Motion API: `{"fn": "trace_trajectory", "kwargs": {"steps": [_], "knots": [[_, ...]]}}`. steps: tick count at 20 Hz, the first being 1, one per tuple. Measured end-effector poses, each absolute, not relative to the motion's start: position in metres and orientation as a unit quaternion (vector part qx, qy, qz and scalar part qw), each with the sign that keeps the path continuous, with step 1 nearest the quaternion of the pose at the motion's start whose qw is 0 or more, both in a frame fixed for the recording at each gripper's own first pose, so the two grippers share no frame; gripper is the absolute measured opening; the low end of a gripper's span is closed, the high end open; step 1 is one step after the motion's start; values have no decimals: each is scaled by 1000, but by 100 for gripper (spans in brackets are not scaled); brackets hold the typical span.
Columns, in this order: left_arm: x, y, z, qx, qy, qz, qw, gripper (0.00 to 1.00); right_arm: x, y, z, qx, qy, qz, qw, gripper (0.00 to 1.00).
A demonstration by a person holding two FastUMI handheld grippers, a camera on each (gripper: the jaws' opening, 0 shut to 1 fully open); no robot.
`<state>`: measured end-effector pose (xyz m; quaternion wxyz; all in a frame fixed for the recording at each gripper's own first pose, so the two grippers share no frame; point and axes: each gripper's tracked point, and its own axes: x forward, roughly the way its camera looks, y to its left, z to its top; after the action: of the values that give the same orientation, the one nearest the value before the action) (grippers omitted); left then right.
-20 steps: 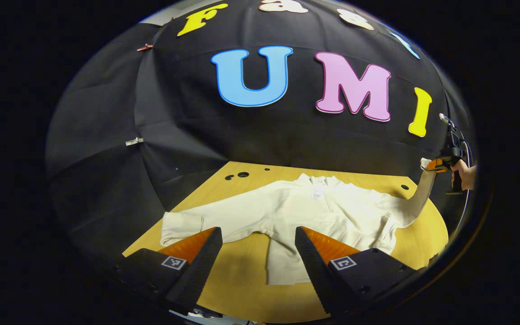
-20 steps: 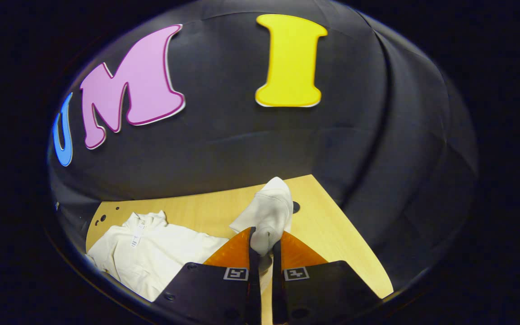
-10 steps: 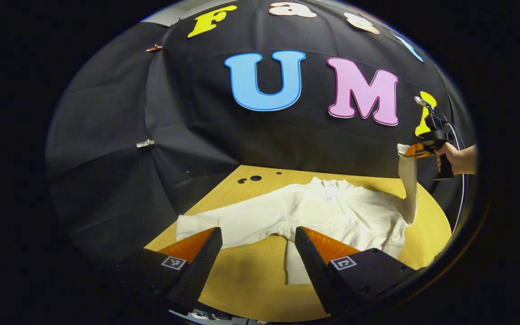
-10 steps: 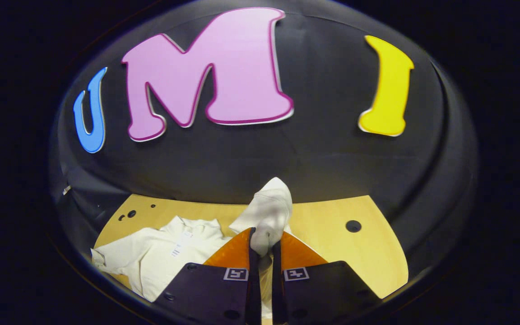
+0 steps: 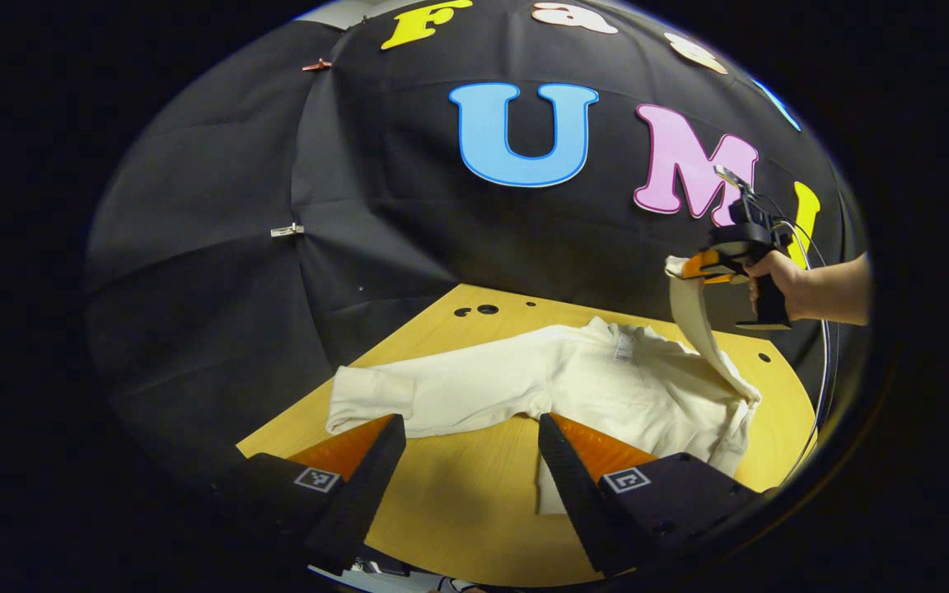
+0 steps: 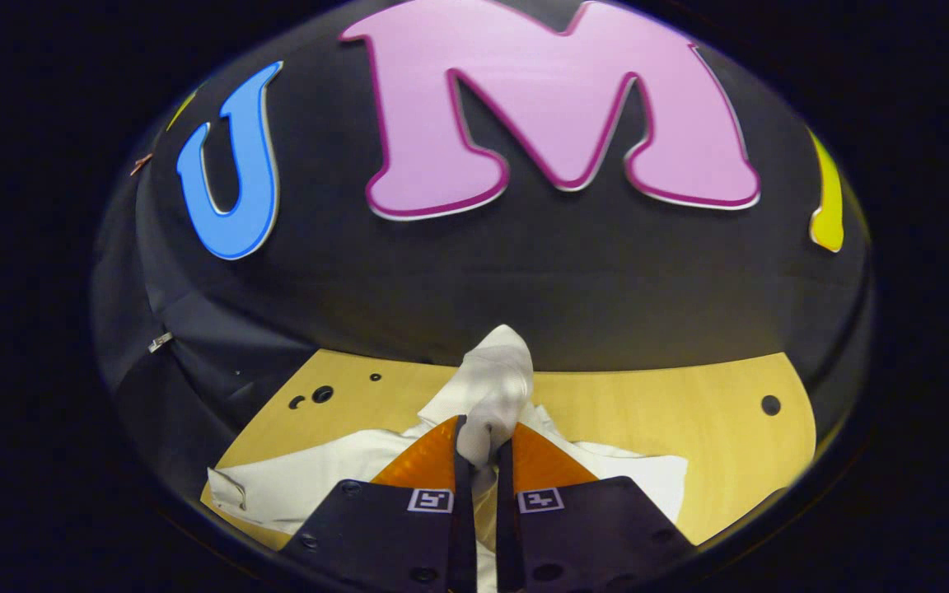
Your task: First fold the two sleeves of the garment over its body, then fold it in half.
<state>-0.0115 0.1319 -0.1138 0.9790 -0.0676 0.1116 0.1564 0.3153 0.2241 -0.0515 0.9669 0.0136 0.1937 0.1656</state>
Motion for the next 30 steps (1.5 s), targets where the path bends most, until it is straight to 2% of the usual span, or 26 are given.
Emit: {"fn": "trace_trajectory", "kwargs": {"steps": [5,10,14,15,16,18,19,21,22,25,30], "knots": [[-21,150,-125,-71,121,170,975,100,303,317,-92,-18,216,218,952,13],[-30,159,-157,-94,135,186,969,100,290,372,-155,-46,255,228,939,14],[-42,157,-173,-109,148,192,964,100,261,402,-200,-52,300,246,920,24],[-44,159,-172,-108,148,195,964,100,256,406,-200,-49,299,255,918,36],[-47,159,-170,-105,146,195,964,100,249,410,-196,-50,292,263,918,61],[-49,164,-164,-100,139,196,965,100,237,409,-188,-54,283,275,917,67],[-48,168,-161,-99,137,198,966,100,230,406,-182,-50,280,282,916,60],[-45,176,-156,-97,135,200,966,100,224,389,-164,-42,268,281,921,94],[-43,182,-153,-94,132,203,966,100,223,378,-158,-42,258,276,925,100],[-35,204,-144,-87,122,213,965,100,219,328,-135,-37,235,258,936,99],[-13,246,-153,-91,114,235,961,100,209,214,-112,-25,221,192,956,99]]}}
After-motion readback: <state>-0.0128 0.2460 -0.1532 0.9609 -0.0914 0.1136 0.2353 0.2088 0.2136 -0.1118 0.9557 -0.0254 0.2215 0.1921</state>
